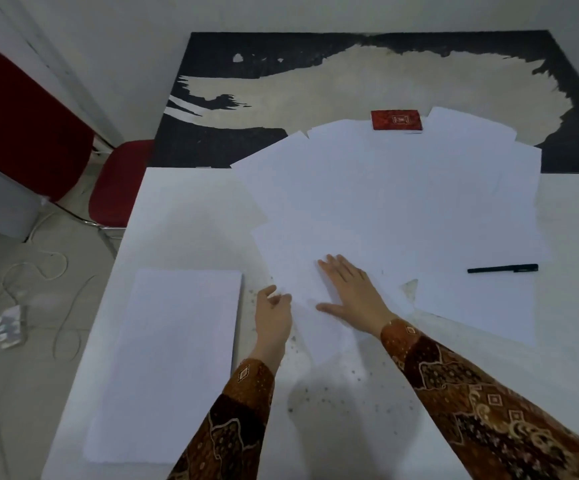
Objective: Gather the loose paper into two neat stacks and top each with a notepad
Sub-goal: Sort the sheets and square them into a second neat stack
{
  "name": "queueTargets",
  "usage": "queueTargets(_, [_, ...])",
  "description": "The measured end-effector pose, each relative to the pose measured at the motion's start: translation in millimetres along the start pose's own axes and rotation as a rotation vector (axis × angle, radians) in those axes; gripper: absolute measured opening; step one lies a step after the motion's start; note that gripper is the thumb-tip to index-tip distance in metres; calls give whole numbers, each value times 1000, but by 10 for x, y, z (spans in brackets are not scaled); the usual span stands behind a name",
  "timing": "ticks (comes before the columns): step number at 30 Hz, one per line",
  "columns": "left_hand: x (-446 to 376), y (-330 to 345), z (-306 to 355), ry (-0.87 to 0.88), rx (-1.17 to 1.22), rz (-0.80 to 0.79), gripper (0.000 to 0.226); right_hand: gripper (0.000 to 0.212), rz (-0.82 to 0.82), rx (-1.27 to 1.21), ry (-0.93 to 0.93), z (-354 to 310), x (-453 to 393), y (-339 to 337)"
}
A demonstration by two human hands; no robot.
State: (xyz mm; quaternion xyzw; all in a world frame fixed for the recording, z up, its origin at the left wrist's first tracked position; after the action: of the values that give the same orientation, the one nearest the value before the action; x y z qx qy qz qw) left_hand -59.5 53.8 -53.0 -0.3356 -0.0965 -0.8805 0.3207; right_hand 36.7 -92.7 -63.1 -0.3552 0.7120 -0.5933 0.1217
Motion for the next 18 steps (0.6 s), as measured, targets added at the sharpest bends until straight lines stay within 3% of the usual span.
queueTargets(3, [8,21,4,-2,50,61,35,114,-121,55,-157,-185,200,201])
queueTargets(5, [15,-7,2,11,64,103,33,113,-154,116,-190,-239,325,342])
queueTargets(10, [41,-91,-38,46,24,199,28,71,63,-52,-157,-157,276,236])
queueTargets(13, [27,-31,-46,-16,55,164,31,45,208,-204,-150,-129,268,44])
queueTargets(15, [-18,78,1,-109,105,95,38,43,151,-290,-181,-191,299,-89])
queueTargets(18, [-77,214,87,-165,88,52,52,57,-44,-345,-231,-248,373,-155])
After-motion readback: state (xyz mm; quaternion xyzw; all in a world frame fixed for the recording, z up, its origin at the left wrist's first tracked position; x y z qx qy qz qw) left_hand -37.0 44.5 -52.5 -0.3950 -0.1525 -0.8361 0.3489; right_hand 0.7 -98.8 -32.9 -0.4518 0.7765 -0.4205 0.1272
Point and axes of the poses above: each hand's wrist, its own x-axis away from the middle knuckle, its own y-axis out of the palm, z = x × y, the point moved 5 cm from there along -x, towards the middle knuckle, and after that the axes turned 6 degrees about x, right-handed, at the moved point
